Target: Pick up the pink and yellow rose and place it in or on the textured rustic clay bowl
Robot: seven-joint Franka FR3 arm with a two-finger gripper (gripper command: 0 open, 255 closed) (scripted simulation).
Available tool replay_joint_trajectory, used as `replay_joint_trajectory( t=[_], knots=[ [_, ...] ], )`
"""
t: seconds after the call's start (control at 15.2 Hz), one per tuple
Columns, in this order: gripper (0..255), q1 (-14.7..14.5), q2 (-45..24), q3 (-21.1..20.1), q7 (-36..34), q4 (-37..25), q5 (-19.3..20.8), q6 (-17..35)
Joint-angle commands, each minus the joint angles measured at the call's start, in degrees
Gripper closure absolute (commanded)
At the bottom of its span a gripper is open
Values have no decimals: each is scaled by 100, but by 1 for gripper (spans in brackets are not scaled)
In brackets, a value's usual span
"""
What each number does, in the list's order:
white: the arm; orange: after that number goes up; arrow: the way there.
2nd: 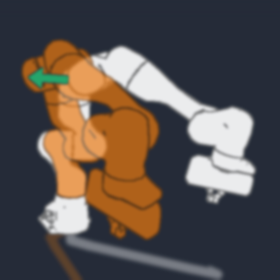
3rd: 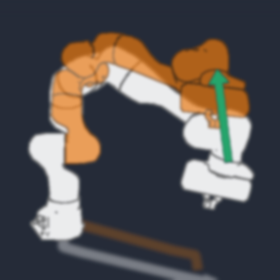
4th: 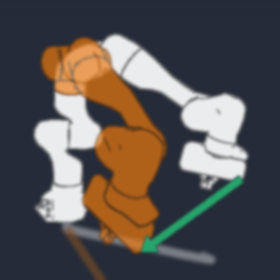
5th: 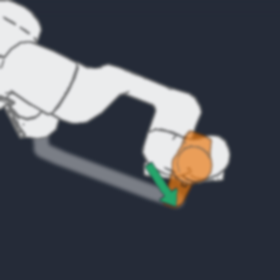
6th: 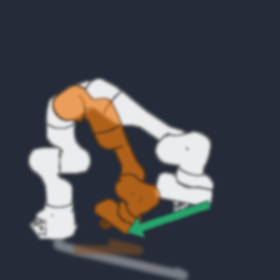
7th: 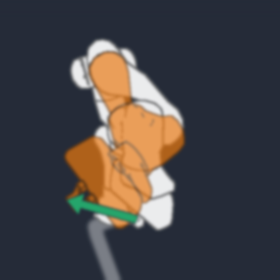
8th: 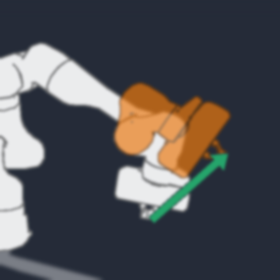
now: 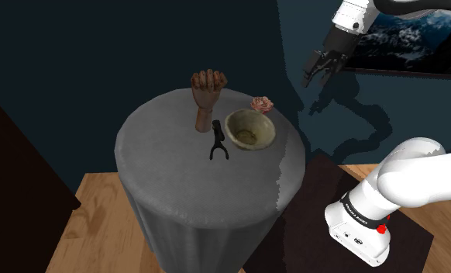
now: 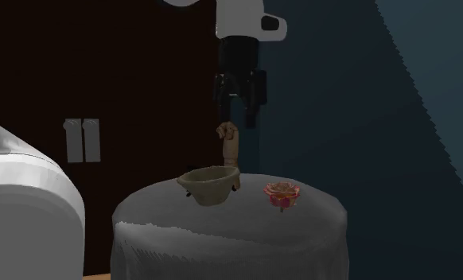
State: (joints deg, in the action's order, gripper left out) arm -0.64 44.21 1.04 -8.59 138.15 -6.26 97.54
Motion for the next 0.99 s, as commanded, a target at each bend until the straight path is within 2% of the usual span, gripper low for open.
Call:
replay_joint_trajectory(
  t=[0.0,0.53,0.92],
  knots=[
    [0,0,0,0,0,0,0,0],
    [0,-219,-1438,584,1202,-88,-212,1504],
    [0,-476,-2737,981,2228,-589,-702,2335]
  ],
)
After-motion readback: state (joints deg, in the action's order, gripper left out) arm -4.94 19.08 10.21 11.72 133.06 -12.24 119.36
